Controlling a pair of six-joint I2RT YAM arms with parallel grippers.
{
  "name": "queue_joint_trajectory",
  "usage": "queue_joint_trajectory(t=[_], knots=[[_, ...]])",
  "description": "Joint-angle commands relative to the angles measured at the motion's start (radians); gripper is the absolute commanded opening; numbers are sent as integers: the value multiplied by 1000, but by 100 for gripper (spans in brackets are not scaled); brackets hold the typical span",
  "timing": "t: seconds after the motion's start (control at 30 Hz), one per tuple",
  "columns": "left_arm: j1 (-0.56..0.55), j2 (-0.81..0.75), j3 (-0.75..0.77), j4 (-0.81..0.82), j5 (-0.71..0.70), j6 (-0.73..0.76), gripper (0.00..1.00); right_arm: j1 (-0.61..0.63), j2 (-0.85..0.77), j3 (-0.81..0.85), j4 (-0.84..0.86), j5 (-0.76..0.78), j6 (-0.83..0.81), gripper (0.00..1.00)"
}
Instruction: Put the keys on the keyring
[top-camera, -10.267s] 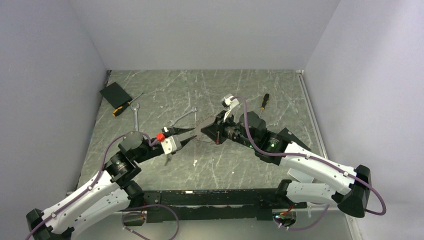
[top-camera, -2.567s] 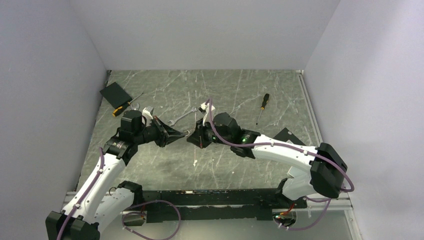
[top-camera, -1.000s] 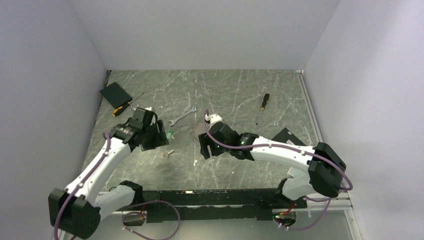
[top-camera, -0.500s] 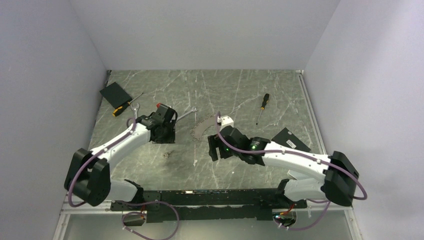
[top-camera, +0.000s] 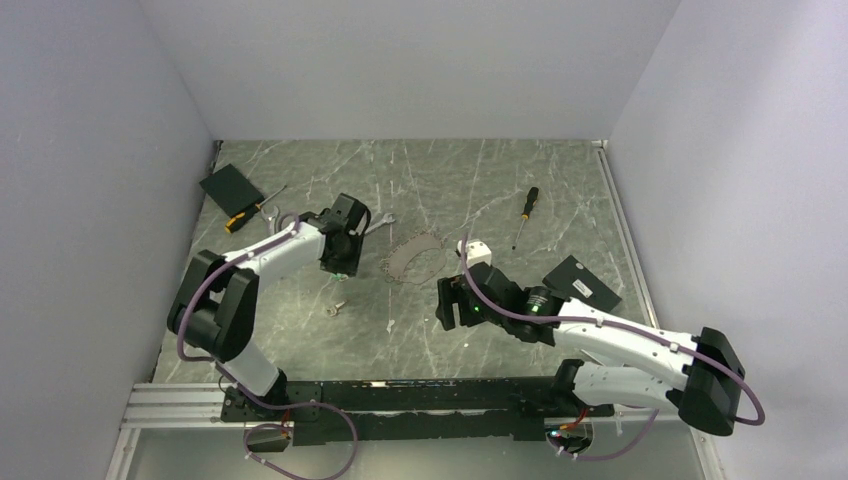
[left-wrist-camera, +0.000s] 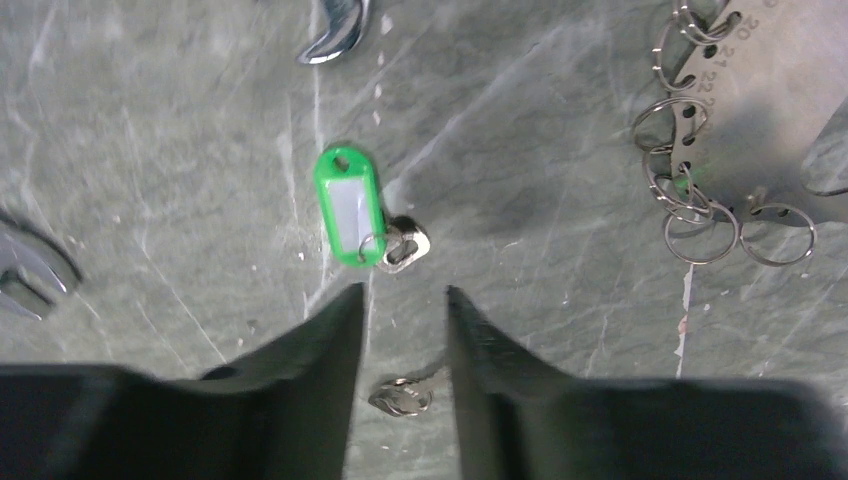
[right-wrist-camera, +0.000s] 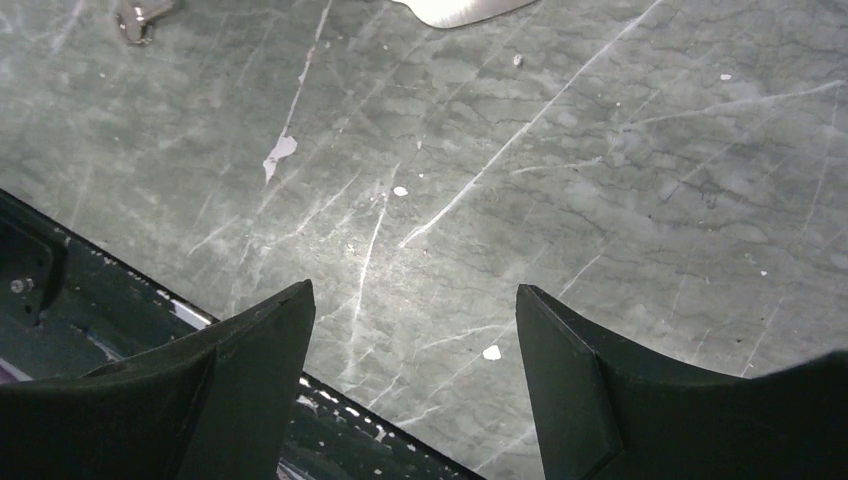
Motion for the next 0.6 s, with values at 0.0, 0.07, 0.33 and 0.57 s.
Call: queue_joint_trajectory(t=[0.0, 0.07, 0.33, 0.57], knots=[[6, 20, 67, -3, 40, 168, 49, 1, -86, -19, -9, 21, 24, 77], [16, 23, 74, -2, 51, 202, 52, 1, -118, -37, -13, 14, 32, 77], [57, 131, 107, -60, 103, 264, 40, 1, -199, -60, -61, 30, 24, 77], [91, 189, 108, -60, 145, 259, 34, 0, -247, -60, -86, 36, 15, 77]])
